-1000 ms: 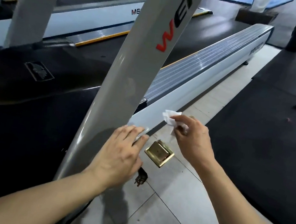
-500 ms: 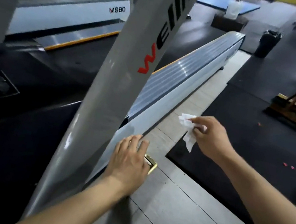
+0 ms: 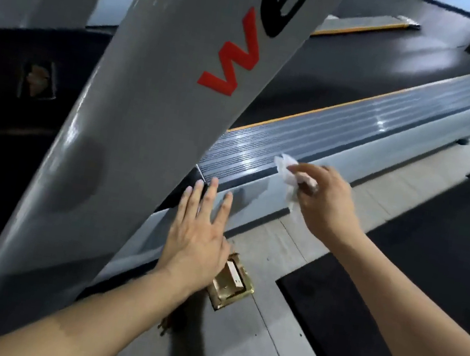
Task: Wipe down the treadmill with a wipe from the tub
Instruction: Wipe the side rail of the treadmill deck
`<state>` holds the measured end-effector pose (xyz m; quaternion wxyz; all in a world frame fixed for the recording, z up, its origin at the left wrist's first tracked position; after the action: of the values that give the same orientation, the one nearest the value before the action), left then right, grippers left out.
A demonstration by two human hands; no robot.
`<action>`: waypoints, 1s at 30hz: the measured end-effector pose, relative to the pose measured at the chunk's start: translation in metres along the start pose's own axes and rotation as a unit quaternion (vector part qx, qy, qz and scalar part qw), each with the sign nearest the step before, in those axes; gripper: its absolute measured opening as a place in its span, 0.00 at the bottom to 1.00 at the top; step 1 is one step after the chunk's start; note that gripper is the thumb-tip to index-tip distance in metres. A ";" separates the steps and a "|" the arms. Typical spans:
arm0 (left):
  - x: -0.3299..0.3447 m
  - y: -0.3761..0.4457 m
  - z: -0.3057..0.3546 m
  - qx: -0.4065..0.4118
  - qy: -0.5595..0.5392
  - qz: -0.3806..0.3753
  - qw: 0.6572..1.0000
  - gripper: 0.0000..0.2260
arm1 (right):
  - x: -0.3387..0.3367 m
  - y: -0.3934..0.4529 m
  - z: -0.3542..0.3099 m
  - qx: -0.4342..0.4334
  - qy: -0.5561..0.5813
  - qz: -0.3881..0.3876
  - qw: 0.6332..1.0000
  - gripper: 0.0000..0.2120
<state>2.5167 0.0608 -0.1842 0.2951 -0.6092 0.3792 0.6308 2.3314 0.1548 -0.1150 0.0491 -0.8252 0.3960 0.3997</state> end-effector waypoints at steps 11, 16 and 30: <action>0.017 0.010 -0.012 -0.128 0.032 -0.098 0.986 0.40 | 0.101 0.056 -0.026 -0.260 -0.033 -0.073 0.962 0.17; 0.018 0.011 -0.010 -0.133 0.022 -0.134 0.982 0.39 | 0.143 0.025 -0.045 -0.327 0.029 -0.233 0.915 0.20; 0.003 0.013 -0.011 -0.146 -0.080 -0.108 0.980 0.36 | 0.164 0.060 -0.079 -0.338 -0.009 -0.278 0.899 0.21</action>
<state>2.5117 0.0443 -0.1851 0.2986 -0.6311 0.1898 0.6904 2.3991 -0.0181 -0.1614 -0.1199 -0.8649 -0.0088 0.4874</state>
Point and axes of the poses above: each hand's wrist, its own y-axis towards the middle knuckle, its own x-axis out of the palm, z = x × y, the point moved 9 cm from there along y, towards the middle knuckle, and after that the axes turned 4 degrees about y, right-handed, at the moved point
